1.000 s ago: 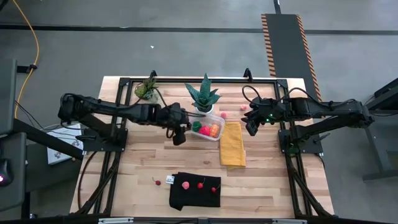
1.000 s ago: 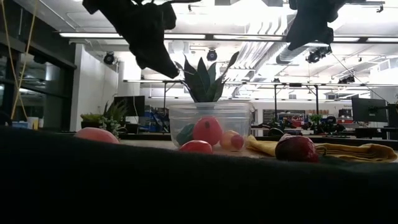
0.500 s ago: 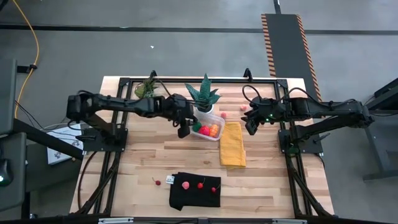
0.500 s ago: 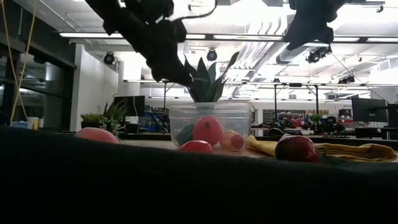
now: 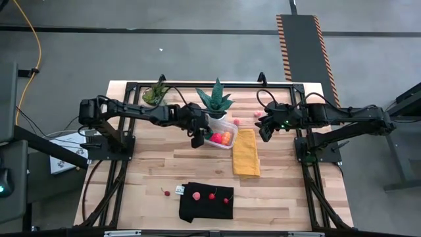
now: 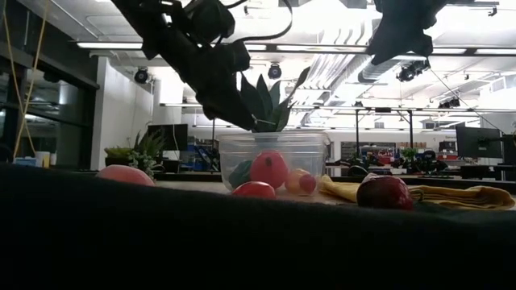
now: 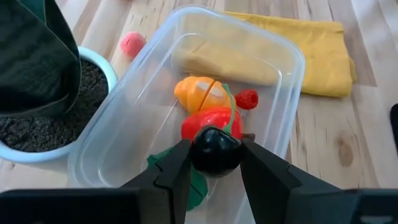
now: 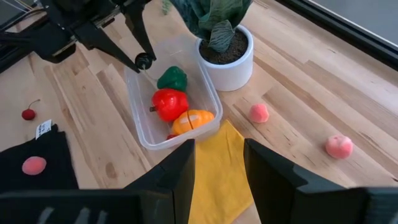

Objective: Pick and placing Produce into tupperware
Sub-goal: Put the blueberry into the transparent container, then put the right red cherry into the transparent container

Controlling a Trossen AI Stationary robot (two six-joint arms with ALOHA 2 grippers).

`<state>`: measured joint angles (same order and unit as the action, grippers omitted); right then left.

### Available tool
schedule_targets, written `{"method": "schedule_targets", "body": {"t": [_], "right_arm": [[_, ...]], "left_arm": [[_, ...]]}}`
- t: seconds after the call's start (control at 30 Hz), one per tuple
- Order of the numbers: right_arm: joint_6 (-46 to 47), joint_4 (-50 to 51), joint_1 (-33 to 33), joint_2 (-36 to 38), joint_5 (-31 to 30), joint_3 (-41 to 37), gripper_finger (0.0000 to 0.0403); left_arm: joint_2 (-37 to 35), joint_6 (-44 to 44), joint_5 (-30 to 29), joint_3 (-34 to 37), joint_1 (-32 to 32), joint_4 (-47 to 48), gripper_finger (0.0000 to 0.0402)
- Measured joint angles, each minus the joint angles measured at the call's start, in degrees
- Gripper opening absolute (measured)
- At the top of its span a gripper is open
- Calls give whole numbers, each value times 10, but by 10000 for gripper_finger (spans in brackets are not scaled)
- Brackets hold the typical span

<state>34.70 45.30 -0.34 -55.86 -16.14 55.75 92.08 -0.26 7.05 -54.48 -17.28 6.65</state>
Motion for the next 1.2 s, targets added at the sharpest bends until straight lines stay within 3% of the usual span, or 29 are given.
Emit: {"method": "schedule_targets", "body": {"t": [0.5, 0.8, 1.2], "right_arm": [[4, -2, 0, 0, 0, 0, 129], [3, -2, 0, 0, 0, 0, 129], [-2, -2, 0, 0, 0, 0, 129]], "left_arm": [[1, -16, -16, 0, 0, -7, 186], [-15, -60, 13, 0, 0, 0, 153], [-147, -77, 14, 0, 2, 127, 92]]}}
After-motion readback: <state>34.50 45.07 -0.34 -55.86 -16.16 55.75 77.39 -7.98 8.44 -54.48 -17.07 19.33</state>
